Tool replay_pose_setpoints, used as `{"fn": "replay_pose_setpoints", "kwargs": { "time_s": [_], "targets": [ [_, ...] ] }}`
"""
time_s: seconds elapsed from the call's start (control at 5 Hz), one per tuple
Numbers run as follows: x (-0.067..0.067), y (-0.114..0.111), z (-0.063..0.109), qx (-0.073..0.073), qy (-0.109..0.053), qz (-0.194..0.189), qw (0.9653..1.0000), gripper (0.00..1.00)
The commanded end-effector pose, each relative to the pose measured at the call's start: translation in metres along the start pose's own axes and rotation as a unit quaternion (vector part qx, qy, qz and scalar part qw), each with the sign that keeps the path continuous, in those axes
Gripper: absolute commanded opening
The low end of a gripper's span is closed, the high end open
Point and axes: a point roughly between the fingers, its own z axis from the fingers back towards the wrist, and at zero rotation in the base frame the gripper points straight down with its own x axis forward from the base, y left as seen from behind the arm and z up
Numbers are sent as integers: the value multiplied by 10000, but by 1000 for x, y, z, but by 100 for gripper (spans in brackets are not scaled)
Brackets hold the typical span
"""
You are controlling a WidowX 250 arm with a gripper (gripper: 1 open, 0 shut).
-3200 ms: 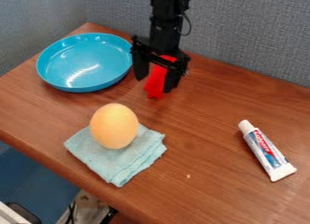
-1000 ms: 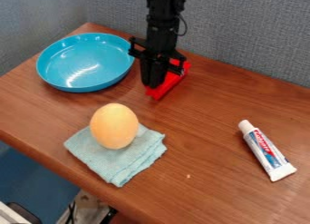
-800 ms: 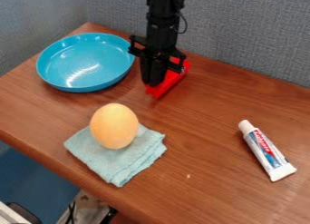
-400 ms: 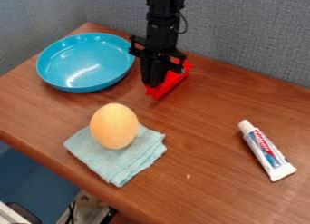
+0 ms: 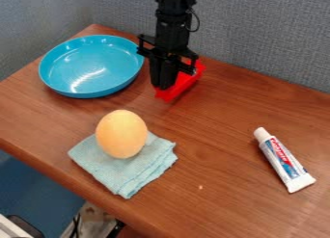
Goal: Put the red object on the blue plate
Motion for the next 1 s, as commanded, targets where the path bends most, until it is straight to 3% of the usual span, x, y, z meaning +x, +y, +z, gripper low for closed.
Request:
{"fn": "replay_pose_setpoints", "kwargs": {
  "time_s": [0.0, 0.8],
  "targets": [
    [2, 9, 44, 121, -623, 84, 9979, 0],
    [-5, 14, 63, 63, -730, 82, 9973, 0]
  ]
}}
